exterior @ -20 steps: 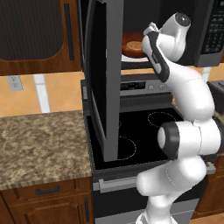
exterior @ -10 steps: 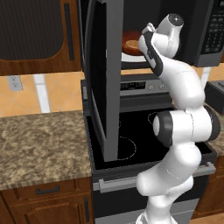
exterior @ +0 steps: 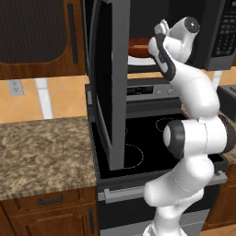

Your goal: Open the microwave, place the bowl with waffle inside the microwave, then close the microwave door and turn it on.

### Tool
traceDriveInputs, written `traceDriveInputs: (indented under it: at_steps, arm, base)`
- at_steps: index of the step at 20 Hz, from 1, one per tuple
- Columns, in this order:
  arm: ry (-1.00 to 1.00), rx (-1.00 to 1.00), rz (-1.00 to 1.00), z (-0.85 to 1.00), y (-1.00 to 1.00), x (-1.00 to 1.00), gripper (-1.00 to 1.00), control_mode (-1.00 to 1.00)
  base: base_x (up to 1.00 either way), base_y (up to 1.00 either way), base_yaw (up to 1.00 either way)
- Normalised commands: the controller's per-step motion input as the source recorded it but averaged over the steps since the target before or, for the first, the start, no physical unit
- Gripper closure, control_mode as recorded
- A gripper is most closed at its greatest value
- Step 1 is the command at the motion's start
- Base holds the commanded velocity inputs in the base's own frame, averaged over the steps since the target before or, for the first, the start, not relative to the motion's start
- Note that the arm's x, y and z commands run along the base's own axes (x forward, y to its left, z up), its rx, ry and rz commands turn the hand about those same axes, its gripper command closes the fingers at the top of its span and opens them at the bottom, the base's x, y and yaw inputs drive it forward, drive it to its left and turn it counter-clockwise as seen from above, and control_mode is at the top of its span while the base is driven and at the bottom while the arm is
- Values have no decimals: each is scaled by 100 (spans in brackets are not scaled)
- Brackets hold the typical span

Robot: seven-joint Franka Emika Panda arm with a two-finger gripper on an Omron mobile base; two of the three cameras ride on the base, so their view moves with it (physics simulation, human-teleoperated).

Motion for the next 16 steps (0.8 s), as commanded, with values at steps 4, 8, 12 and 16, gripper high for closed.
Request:
traceDriveInputs:
  at_steps: [4,8,12,16]
  arm:
    - [-41,14,0,11,-16,-86,-100,-100]
    - [-32,6,0,71,-22,-100,-100,-100]
    - [-10,0,0,81,-13,-100,-100,-100]
    - [7,-8,0,70,-12,-100,-100,-100]
  base:
    - [0,0,0]
    - [0,0,0]
    - [0,0,0]
    - [0,0,0]
